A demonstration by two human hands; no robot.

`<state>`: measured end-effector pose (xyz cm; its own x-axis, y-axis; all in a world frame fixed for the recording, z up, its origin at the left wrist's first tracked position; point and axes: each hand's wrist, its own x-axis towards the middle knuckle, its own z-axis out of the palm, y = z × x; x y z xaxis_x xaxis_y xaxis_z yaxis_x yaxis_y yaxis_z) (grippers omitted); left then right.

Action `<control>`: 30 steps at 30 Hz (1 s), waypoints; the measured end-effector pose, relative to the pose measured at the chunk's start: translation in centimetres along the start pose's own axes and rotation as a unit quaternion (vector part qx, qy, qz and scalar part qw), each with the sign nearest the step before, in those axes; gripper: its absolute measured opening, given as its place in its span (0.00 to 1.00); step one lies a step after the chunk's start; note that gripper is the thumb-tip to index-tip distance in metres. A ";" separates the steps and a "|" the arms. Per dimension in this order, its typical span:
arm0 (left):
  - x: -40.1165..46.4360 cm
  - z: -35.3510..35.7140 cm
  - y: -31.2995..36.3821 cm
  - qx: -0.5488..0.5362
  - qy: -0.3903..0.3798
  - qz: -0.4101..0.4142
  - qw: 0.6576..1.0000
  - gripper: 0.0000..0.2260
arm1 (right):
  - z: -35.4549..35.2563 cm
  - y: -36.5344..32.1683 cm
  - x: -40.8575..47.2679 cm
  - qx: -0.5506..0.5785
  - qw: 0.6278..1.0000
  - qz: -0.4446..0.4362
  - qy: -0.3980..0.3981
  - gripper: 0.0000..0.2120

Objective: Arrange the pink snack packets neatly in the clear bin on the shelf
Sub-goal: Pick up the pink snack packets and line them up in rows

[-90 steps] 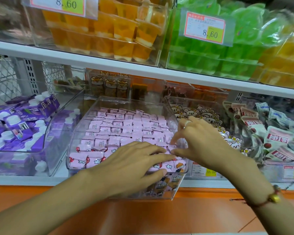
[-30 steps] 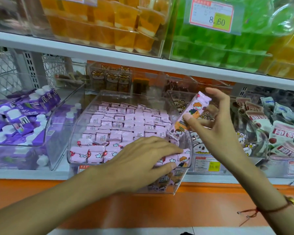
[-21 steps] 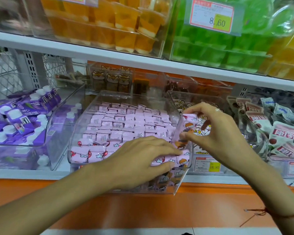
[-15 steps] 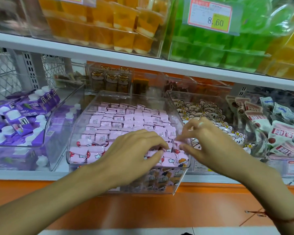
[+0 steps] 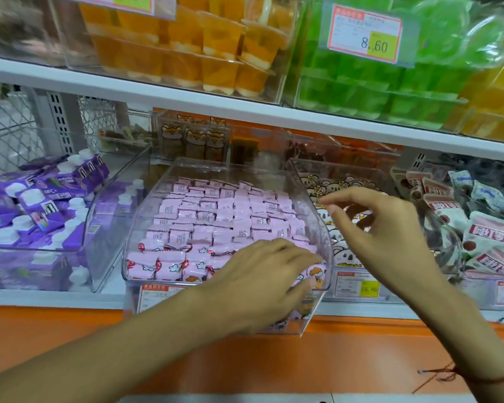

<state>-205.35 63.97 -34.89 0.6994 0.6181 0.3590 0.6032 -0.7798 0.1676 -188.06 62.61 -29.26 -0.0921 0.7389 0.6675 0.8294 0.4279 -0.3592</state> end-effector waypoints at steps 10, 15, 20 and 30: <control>-4.3 -3.8 -3.8 -0.004 0.068 -0.061 0.996 0.11 | 0.1 -0.8 -0.4 -0.093 0.968 -0.015 -0.233 0.09; -6.4 -3.4 -5.0 0.035 0.044 -0.063 0.996 0.17 | 0.1 -1.3 -1.6 -0.176 0.938 -0.083 -0.287 0.12; -6.6 -3.2 -4.8 0.041 0.049 -0.055 0.996 0.18 | -0.2 -1.6 -2.7 -0.164 0.951 -0.111 -0.237 0.04; -6.7 -4.6 -4.9 0.019 0.094 -0.075 0.993 0.15 | -0.5 -1.7 -3.0 -0.153 0.960 -0.074 -0.224 0.09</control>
<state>-214.78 63.22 -33.92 0.5189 0.6939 0.4992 0.7115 -0.6743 0.1977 -188.91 59.44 -30.37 -0.3915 0.8611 0.3244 0.9058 0.4226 -0.0287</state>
